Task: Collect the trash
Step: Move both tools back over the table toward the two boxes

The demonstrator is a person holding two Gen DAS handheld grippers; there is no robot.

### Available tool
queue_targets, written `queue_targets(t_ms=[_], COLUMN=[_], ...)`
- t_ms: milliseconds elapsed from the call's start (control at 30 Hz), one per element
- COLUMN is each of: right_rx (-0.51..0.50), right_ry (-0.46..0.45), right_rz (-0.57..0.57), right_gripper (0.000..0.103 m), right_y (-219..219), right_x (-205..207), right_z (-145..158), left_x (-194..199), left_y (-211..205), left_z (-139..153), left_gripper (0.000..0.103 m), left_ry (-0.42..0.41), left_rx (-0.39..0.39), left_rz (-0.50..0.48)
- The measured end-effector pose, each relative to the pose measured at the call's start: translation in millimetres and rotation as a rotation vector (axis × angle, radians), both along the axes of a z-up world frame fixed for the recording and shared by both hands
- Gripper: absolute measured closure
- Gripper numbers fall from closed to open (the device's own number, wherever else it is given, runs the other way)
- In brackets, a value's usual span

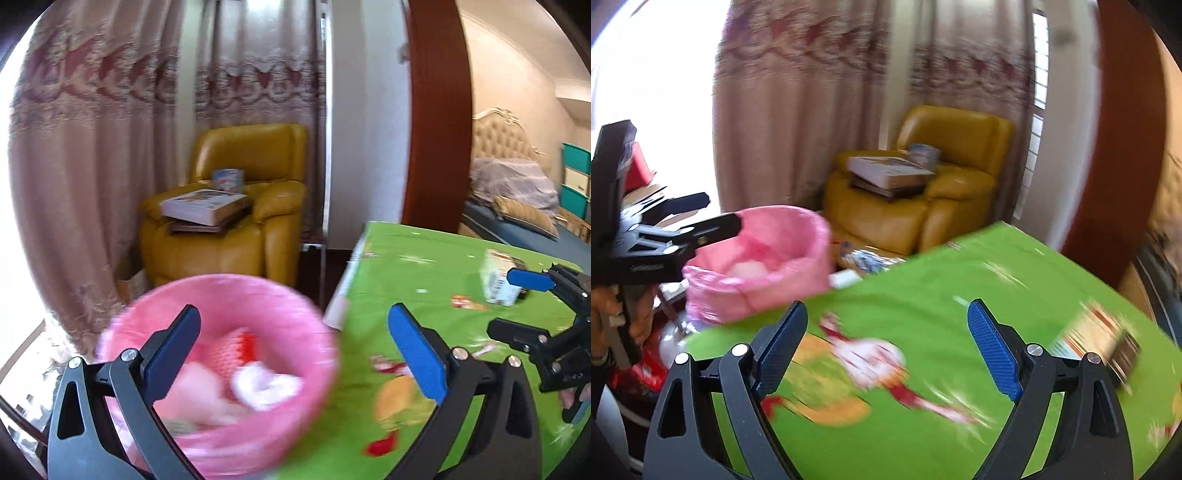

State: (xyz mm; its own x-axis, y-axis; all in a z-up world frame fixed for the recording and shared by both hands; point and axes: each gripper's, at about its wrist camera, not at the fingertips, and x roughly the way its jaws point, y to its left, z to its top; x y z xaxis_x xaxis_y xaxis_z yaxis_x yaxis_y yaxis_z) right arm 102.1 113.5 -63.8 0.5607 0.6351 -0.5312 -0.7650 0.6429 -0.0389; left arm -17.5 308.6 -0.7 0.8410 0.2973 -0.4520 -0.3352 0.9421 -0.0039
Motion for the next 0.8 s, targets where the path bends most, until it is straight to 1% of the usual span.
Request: queue_targets(t_ms=[133, 200, 267, 333, 400, 500, 567, 700, 767, 800], right_rx=[0.012, 0.014, 0.018, 0.009, -0.002, -0.018, -0.047, -0.077, -0.123, -0.135], right_ry=[0.036, 0.036, 0.055, 0.078, 0.085, 0.097, 0.109, 0.149, 0.148, 0.15], right_rz=[-0.139, -0.214, -0.302, -0.377, -0.424, -0.489, -0.536, -0.6, -0.643, -0.646], right_gripper=[0.02, 0.02, 0.02, 0.019, 0.019, 0.019, 0.019, 0.019, 0.019, 0.019], right_y=[-53, -77, -102, -116, -127, -128, -122, -109, -103, -100], right_x=[24, 33, 48, 62, 74, 98, 113, 142, 154, 160], right_z=[-9, -12, -16, -19, -24, -30, -35, -41, -44, -45], left_x=[36, 54, 70, 84, 98, 117, 122, 123, 124, 126], left_y=[-48, -73, -94, -112, -129, -149, -154, -157, -151, -151], left_z=[-13, -20, -26, -31, -35, -40, -39, -37, -34, -36], left_gripper=[0.005, 0.005, 0.005, 0.005, 0.005, 0.005, 0.005, 0.005, 0.005, 0.005], left_ry=[0.031, 0.049, 0.061, 0.071, 0.076, 0.084, 0.087, 0.078, 0.08, 0.085], left_rx=[-0.029, -0.041, -0.051, -0.055, -0.06, -0.064, -0.059, -0.045, -0.041, -0.039], left_rz=[-0.071, -0.103, -0.142, -0.175, -0.192, -0.203, -0.207, -0.214, -0.216, -0.217])
